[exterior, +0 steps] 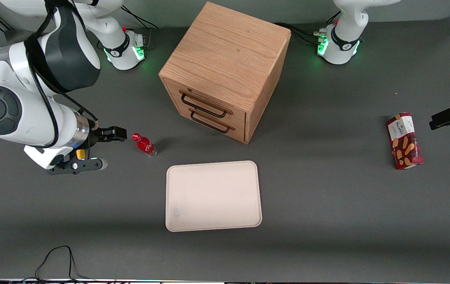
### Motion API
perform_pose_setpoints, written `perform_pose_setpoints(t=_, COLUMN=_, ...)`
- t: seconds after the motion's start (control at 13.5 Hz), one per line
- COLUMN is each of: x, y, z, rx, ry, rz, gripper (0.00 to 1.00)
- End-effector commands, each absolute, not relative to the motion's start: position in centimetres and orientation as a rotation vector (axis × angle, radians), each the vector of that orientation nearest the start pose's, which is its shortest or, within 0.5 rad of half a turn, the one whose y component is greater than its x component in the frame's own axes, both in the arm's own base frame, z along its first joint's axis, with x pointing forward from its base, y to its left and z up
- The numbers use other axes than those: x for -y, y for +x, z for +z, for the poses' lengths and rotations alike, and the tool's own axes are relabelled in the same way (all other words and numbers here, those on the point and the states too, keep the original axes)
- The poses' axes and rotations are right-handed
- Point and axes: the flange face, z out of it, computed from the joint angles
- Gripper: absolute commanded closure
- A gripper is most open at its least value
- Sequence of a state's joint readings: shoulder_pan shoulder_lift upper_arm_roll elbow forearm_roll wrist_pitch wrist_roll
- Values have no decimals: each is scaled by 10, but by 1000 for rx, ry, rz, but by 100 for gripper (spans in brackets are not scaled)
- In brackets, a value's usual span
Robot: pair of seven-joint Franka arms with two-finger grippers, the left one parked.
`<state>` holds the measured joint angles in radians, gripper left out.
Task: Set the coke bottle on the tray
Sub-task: 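Move the open right gripper toward the red Coca-Cola bottle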
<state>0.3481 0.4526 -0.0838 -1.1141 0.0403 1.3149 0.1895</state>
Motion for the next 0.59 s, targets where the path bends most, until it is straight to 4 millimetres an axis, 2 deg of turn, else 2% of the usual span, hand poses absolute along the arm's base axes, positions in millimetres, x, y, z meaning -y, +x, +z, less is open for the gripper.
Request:
perform_pose_setpoints(t=0.0, x=-178, y=596, z=541, rx=108, ry=-3144, rz=406, gripper=0)
perform_pose_setpoints(t=0.07, x=-177, y=584, z=538, rx=101, ry=-3140, rz=379, gripper=0)
perform_pose_setpoints(t=0.15, x=-184, y=569, z=535, rx=125, ry=-3136, rz=352, gripper=0)
perform_pose_setpoints(t=0.3, x=-185, y=552, z=529, rx=74, ry=-3131, rz=303, gripper=0)
perform_pose_setpoints(t=0.37, x=-194, y=542, z=524, rx=73, ry=-3121, rz=277, gripper=0)
perform_pose_setpoints(t=0.52, x=-191, y=529, z=518, rx=88, ry=-3120, rz=282, gripper=0)
